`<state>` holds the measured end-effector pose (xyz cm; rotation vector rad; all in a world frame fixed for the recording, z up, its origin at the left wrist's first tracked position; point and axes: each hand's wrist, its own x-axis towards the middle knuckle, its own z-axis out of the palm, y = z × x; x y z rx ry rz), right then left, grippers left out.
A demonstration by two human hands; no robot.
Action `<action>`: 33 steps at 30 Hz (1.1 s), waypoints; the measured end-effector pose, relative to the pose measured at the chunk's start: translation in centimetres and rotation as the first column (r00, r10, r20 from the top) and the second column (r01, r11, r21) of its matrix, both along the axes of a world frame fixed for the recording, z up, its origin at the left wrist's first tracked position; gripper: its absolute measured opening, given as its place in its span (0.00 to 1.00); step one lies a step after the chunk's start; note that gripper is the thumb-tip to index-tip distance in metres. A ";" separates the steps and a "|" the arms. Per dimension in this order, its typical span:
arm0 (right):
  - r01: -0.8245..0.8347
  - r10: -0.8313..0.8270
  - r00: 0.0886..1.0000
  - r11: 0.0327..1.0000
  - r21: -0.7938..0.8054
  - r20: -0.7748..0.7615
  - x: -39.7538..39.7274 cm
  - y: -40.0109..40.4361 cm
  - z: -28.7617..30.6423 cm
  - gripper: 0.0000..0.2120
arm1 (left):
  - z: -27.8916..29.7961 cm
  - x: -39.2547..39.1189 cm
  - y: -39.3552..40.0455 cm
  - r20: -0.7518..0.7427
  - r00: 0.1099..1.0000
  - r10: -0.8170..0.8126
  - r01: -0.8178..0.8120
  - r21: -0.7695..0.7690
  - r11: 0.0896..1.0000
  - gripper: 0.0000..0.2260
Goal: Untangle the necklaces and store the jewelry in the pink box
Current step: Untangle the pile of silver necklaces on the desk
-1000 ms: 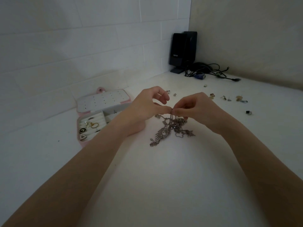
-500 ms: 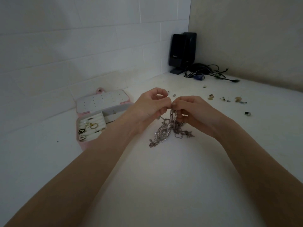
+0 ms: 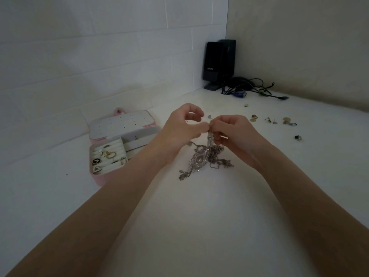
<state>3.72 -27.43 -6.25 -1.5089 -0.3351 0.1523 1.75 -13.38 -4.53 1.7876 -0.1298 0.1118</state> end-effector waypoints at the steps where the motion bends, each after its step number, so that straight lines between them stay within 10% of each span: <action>1: 0.010 -0.010 1.000 1.000 -0.022 0.014 0.0 0.0 0.0 0.07 | 0.0 -0.1 0.1 0.020 1.000 -0.021 0.019 0.094 0.995 0.11; 10: 0.041 0.025 0.985 0.928 -0.371 0.172 -0.2 -0.5 0.7 0.06 | 0.6 -0.2 0.4 0.189 0.971 -0.150 0.071 0.369 0.927 0.15; 15: 0.048 0.150 0.955 0.772 -0.633 0.255 -0.4 -1.2 1.6 0.06 | 0.2 -0.7 -0.8 0.395 0.859 -0.326 -0.142 0.795 0.590 0.11; 19: 0.097 0.127 0.945 0.773 -0.628 0.303 -0.3 -1.4 1.9 0.05 | -0.2 -0.3 -0.4 0.294 0.936 -0.194 -0.050 0.656 0.753 0.11; 22: 0.093 0.085 0.954 0.825 -0.557 0.286 -0.3 -1.5 1.9 0.06 | 0.2 0.0 -0.2 -0.017 0.995 -0.102 0.103 0.169 0.980 0.10; 25: 0.056 0.098 0.961 0.846 -0.531 0.258 -0.4 -1.4 2.0 0.07 | 0.8 -0.1 -0.3 -0.254 0.951 -0.176 0.124 -0.206 0.971 0.08; 33: 0.075 0.030 0.956 0.936 -0.344 0.291 -0.2 -1.5 1.7 0.09 | 0.4 -0.2 -0.3 -0.224 0.966 -0.130 0.106 -0.114 0.988 0.08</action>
